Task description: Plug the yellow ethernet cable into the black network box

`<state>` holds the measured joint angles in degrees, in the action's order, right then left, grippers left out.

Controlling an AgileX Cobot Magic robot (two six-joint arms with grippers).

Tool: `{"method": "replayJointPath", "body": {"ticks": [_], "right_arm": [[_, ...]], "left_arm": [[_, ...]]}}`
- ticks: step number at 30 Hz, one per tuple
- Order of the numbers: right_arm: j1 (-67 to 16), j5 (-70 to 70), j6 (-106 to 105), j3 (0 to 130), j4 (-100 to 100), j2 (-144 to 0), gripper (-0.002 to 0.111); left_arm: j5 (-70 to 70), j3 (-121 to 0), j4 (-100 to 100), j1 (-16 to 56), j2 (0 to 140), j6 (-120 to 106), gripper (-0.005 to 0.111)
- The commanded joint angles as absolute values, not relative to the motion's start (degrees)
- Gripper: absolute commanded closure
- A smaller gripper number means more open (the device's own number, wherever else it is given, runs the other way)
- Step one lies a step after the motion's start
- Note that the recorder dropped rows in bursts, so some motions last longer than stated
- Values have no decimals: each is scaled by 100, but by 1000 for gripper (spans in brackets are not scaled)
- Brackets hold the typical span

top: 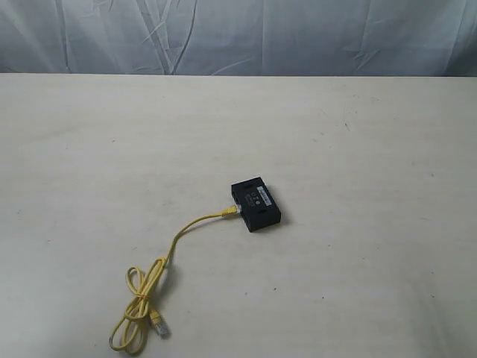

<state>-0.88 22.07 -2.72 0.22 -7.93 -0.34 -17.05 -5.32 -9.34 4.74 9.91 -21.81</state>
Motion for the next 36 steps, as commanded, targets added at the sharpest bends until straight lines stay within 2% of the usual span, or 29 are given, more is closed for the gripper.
{"method": "replayJointPath", "body": {"ticks": [1,10,36], "right_arm": [[-67,2210,-283,0,-777,0,102],[-67,2213,-283,0,-788,0,102],[-67,2251,-283,0,-812,0,102]], "left_arm": [[-1707,-8,-962,463,237,-2155,107],[-1656,0,-930,463,0,-2110,107],[-1302,0,-531,463,0,-34,107]]}}
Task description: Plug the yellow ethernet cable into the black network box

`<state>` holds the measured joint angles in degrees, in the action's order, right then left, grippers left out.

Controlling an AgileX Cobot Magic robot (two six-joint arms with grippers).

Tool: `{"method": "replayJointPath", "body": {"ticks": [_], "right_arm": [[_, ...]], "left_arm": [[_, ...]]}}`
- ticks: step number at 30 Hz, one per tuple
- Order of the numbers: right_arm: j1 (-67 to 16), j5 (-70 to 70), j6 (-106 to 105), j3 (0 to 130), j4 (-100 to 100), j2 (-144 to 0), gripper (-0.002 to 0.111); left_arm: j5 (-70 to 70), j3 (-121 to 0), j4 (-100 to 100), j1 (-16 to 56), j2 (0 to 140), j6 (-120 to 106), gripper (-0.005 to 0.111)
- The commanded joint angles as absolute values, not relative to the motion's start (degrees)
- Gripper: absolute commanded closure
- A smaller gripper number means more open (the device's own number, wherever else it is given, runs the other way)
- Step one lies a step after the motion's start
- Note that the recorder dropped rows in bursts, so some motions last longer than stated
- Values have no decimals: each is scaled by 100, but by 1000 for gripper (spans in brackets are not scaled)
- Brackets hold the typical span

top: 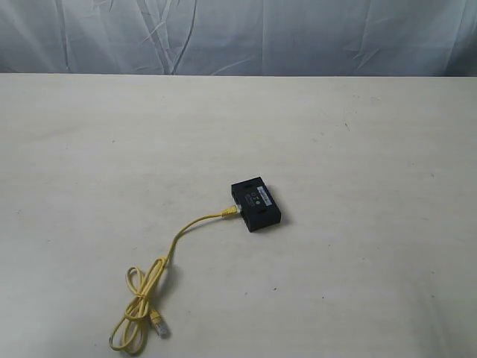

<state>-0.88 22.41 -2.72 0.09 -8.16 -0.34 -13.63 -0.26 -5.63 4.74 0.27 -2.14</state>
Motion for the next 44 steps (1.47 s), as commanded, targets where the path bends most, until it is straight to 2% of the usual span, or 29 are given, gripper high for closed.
{"method": "replayJointPath", "body": {"ticks": [1,44], "right_arm": [[-67,2251,-283,0,-812,0,102],[-67,2252,-283,0,-930,0,102]], "left_arm": [[-1302,0,-515,463,0,-36,107],[-1332,0,-275,463,0,-36,107]]}}
